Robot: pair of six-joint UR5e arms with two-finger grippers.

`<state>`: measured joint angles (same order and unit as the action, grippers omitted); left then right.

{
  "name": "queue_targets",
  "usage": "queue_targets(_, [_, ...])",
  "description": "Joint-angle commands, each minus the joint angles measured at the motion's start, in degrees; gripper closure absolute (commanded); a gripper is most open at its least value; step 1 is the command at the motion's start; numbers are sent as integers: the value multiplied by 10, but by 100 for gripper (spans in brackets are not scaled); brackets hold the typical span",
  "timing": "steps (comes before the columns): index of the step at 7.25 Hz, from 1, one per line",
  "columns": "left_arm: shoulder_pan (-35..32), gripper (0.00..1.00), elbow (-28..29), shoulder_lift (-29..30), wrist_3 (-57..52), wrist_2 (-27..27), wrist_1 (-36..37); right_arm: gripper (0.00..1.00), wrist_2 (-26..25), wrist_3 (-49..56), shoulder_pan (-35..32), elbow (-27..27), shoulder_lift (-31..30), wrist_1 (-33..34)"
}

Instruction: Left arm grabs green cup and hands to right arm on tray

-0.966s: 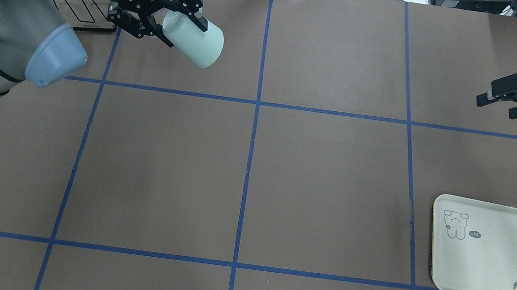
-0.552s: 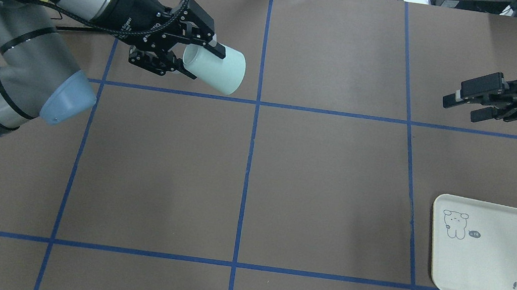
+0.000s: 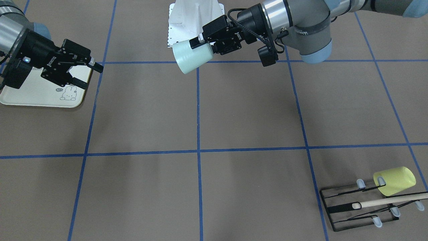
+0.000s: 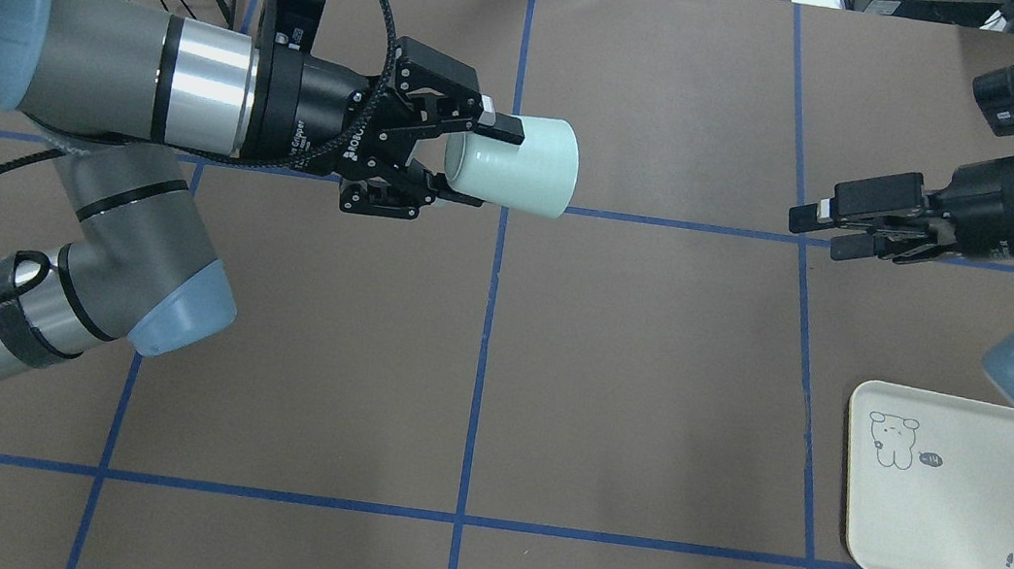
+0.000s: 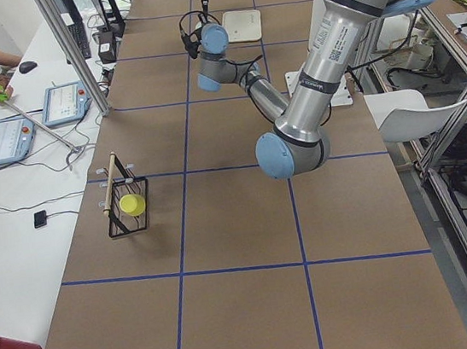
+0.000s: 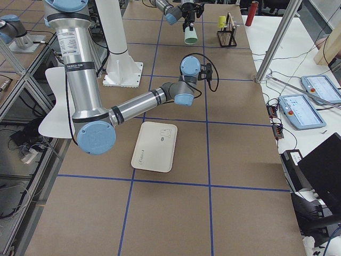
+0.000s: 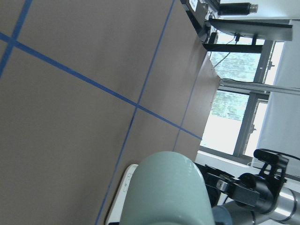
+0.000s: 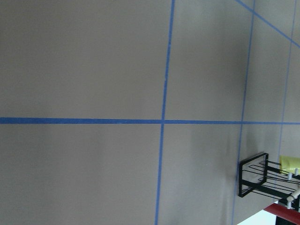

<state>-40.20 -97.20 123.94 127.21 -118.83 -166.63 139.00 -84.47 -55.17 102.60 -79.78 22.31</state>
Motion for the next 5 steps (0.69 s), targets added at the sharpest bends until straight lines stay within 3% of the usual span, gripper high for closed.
queue_targets(1, [7,100,3,-28,76,15,-124,1,-71,-151,59,-4,6,-160])
queue_targets(3, [36,100,3,-29,77,55,-156,1,-94,-212,84,-3,14,-207])
queue_targets(5, [84,100,-2,-29,78,118,-194,3,-202,-316,150,-34,15,-376])
